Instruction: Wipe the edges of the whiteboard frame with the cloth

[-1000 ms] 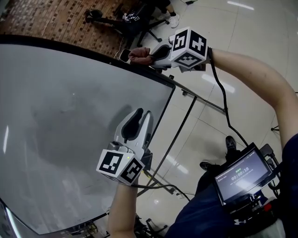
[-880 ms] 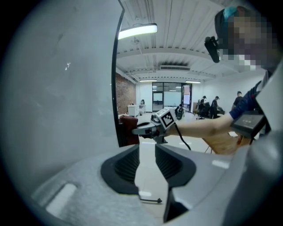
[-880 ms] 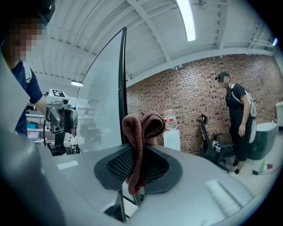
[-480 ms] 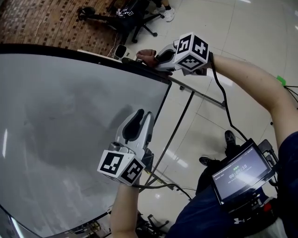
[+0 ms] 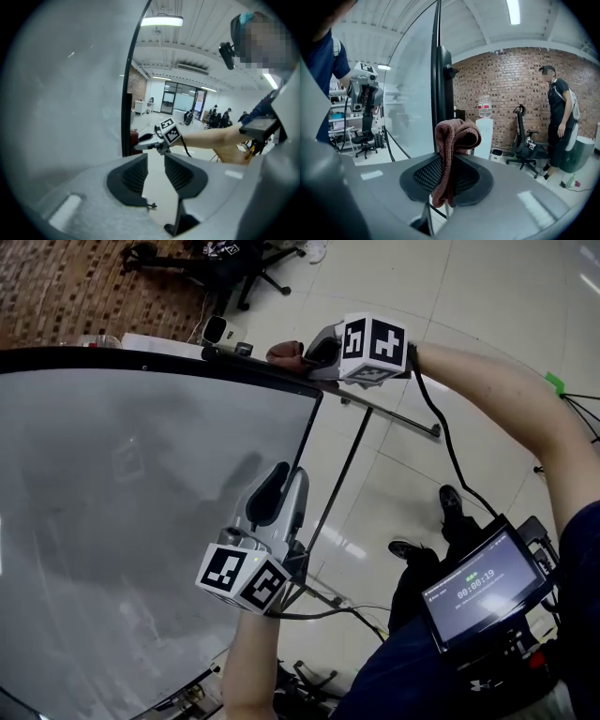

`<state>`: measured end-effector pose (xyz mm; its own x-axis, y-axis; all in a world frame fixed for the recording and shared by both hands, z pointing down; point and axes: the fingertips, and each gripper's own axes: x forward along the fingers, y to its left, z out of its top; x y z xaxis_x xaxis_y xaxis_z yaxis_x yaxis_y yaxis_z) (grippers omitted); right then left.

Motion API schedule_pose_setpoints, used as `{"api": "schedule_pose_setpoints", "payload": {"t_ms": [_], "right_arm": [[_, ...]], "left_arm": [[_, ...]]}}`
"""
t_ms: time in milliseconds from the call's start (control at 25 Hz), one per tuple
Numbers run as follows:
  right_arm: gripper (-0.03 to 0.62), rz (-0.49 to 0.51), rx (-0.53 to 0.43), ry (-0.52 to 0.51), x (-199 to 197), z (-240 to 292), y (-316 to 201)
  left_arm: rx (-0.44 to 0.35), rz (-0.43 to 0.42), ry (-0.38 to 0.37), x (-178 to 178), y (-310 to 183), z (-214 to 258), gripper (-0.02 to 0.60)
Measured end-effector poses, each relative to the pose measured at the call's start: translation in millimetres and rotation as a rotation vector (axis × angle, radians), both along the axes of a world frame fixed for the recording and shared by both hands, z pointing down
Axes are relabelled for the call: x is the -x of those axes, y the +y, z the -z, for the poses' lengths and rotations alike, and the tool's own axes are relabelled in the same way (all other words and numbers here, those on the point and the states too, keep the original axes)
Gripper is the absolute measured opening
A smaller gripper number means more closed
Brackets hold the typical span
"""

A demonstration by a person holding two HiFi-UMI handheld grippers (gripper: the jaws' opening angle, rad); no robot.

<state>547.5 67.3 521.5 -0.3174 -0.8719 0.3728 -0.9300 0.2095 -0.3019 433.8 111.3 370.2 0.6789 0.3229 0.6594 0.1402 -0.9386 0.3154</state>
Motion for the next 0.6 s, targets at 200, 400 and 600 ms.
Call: {"api": "schedule_pose_setpoints", "payload": {"t_ms": [200,400,600], "right_arm": [[0.055,-0.01,0.091,0.108,13.3,-20.6,11.0],[0.055,-0.12,0.107,-0.009,7.7,-62.7,29.6],[0.055,-0.177,0.065,-0.156,20.0,-90.9,35.4]], "left_arm": [[0.041,0.02,-0.036,0.9,4.1,-9.7,0.112],[0.061,0.042,-0.03,4.3,4.0,-30.3,0.11],[0.076,0.075,-0.035,9.4,3.3,-55.2,0.112]]}}
